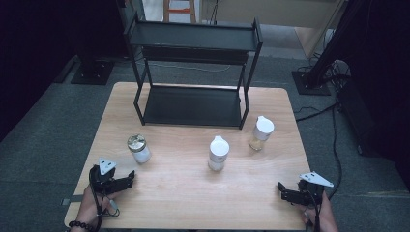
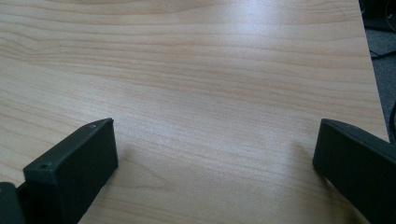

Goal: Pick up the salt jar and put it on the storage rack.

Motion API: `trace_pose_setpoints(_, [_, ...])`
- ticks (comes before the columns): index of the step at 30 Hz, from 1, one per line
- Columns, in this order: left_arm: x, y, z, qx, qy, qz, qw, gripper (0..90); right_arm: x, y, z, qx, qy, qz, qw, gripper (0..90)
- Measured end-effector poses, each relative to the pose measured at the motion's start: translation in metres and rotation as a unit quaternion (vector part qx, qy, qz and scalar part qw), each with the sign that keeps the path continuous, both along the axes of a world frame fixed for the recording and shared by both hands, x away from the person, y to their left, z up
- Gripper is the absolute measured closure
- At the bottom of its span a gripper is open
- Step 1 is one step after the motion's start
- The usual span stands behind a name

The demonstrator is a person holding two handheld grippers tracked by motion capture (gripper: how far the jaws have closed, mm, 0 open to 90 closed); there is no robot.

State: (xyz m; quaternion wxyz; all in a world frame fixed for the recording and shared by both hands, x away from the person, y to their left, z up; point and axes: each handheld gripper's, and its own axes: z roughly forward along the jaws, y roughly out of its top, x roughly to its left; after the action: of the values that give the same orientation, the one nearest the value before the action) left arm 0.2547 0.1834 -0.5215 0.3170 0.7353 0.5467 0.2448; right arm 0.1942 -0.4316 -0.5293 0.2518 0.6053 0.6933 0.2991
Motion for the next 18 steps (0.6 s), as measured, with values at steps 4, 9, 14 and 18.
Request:
trace_pose_setpoints(4, [-0.0001, 0.0002, 0.0001, 0.001, 0.0, -0.001, 1.0, 9.4, 0.0, 0.0, 0.0, 0.0, 0.0, 0.0, 1.0, 0.0])
trace_pose_setpoints(9, [-0.0001, 0.0001, 0.0001, 0.001, 0.001, -0.001, 1.0, 9.4, 0.0, 0.0, 0.0, 0.0, 0.0, 0.001, 1.0, 0.0])
trace_pose_setpoints(14, [0.0003, 0.0002, 0.0002, 0.0, 0.001, -0.002, 1.0, 9.4, 0.0001, 0.0001, 0.0001, 0.0, 0.001, 0.002, 1.0, 0.0])
trace_pose_setpoints(18, [0.0006, 0.0001, 0.0005, 0.0, 0.002, -0.002, 1.0, 9.4, 0.0002, 0.0001, 0.0, 0.0, 0.0, 0.001, 1.0, 0.0])
